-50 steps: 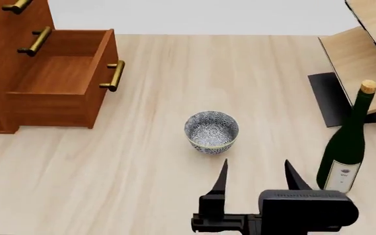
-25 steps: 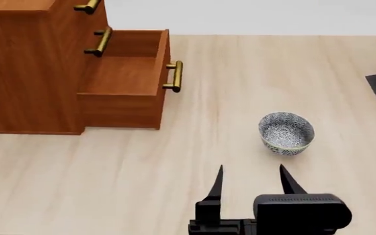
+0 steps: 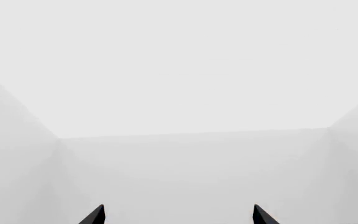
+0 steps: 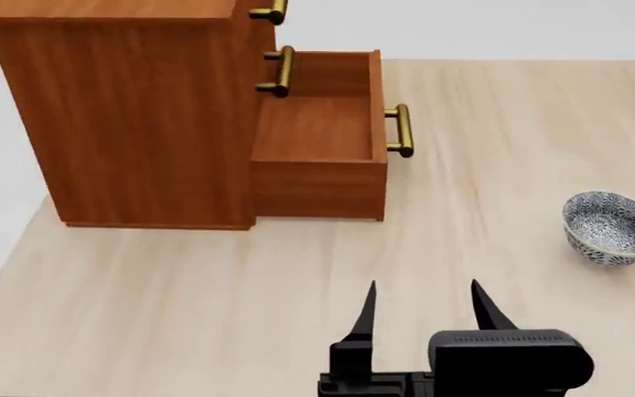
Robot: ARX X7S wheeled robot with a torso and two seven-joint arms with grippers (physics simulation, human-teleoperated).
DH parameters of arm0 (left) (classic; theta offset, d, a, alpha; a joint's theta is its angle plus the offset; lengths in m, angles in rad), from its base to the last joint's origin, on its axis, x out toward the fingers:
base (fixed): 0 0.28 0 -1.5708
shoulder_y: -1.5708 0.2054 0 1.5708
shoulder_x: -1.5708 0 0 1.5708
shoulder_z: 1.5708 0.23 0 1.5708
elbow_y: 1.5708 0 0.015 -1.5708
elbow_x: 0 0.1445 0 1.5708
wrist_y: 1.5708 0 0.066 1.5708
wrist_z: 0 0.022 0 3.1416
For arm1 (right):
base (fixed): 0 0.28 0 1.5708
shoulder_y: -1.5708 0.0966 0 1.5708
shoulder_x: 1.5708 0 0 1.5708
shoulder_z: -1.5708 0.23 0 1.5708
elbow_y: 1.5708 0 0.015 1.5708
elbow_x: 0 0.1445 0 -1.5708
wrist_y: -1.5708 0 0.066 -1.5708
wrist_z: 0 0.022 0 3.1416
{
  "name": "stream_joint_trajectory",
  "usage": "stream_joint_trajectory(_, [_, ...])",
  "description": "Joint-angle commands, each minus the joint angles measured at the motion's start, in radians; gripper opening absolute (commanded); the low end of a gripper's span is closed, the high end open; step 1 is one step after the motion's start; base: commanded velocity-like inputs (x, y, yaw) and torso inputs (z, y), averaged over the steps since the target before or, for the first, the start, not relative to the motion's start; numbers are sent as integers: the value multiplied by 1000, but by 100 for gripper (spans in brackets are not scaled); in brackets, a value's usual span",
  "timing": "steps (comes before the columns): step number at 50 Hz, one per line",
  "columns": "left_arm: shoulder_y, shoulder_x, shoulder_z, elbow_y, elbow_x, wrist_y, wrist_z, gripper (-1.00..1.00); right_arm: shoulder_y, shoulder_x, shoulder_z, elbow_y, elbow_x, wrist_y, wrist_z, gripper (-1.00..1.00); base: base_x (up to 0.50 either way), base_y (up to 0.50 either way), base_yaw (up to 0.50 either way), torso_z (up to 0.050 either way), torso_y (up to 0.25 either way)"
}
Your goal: Close the bottom drawer of the cabinet and open the top drawer.
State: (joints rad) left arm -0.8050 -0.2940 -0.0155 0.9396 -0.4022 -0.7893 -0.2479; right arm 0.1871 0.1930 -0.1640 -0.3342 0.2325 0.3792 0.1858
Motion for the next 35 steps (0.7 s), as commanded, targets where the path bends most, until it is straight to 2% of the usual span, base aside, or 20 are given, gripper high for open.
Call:
stream_joint_trajectory(1, [-8, -3, 11, -4, -7, -3, -8, 100, -4, 3, 7, 7, 12, -15, 7, 100, 0, 500, 0, 0, 0])
stream_joint_trajectory(19, [-11, -3, 24, 6, -27, -9, -20, 100, -16, 8, 22, -1, 33, -20, 25, 100, 0, 21, 0, 0, 0])
stream_joint_trajectory(35, [-5, -8, 23, 3, -41, 4, -27, 100, -13, 17, 8, 0, 31, -23, 32, 100, 269, 0, 0, 0, 0])
